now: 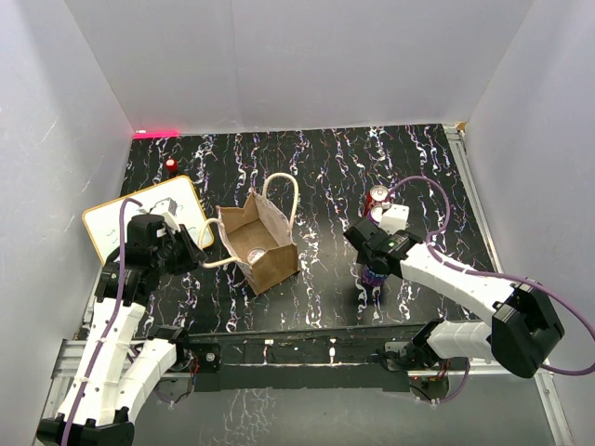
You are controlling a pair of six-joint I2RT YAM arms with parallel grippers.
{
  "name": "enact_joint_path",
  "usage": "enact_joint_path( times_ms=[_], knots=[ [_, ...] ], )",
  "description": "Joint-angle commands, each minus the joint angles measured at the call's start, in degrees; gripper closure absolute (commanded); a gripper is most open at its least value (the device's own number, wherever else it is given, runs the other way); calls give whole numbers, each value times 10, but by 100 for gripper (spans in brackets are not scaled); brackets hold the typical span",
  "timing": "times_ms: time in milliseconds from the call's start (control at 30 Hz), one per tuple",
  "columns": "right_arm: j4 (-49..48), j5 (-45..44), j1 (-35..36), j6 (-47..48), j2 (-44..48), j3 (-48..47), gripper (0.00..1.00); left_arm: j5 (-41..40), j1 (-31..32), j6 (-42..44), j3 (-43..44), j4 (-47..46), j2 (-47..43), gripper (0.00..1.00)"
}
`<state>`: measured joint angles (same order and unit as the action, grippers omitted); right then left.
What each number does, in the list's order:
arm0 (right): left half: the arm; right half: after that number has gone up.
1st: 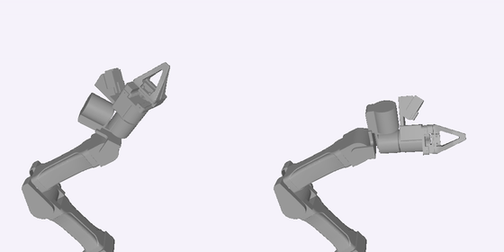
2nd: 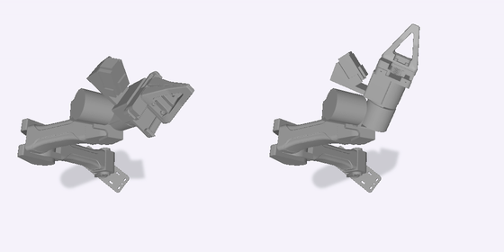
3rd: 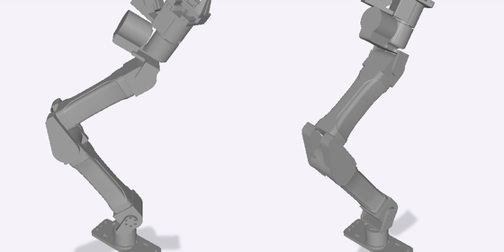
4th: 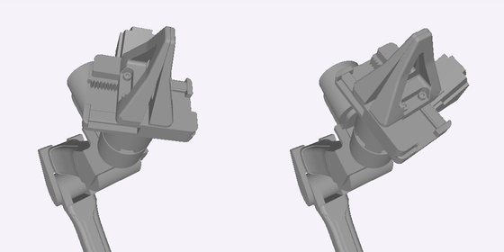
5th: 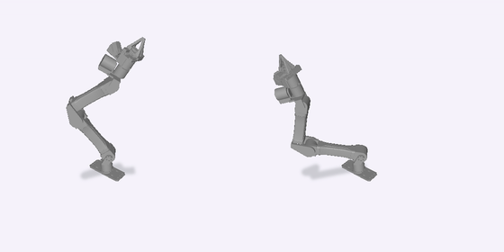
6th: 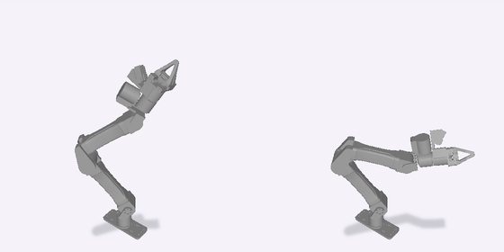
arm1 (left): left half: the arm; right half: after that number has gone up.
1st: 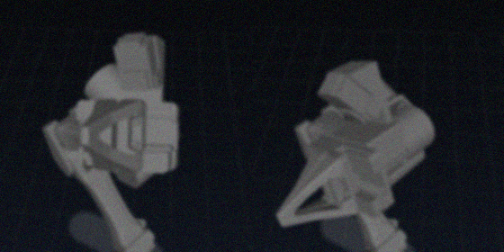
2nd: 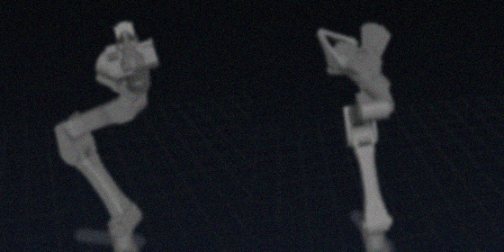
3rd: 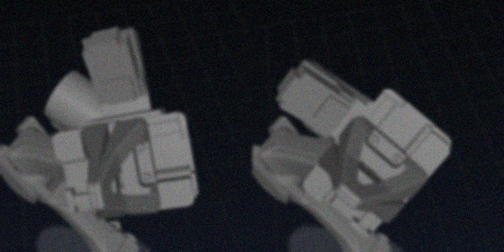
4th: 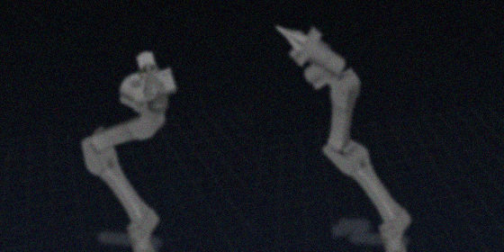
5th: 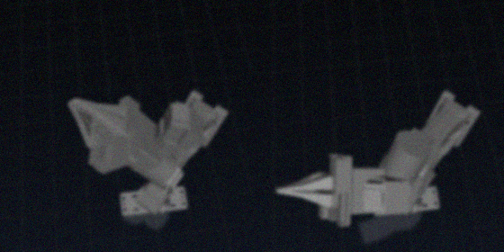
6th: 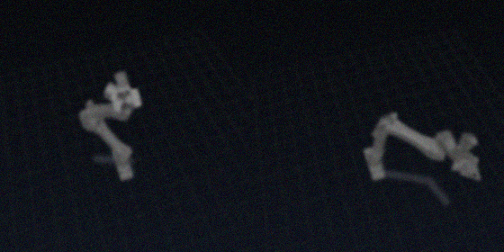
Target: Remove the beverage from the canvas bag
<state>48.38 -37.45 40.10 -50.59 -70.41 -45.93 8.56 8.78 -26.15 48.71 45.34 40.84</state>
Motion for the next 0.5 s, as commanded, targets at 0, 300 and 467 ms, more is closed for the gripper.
enact_joint_path(
  times_ms=[0, 300, 467],
  knots=[
    [-24, -21, -5, 1, -3, -6, 67, -2, -3, 3, -3, -2, 1, 100],
    [-23, -10, -6, 10, 47, -14, 22, -2, -4, 3, -3, -2, 0, 100],
    [-20, 2, -6, 33, 90, -32, 0, 0, -4, 4, -3, -1, -1, 100]
  ],
)
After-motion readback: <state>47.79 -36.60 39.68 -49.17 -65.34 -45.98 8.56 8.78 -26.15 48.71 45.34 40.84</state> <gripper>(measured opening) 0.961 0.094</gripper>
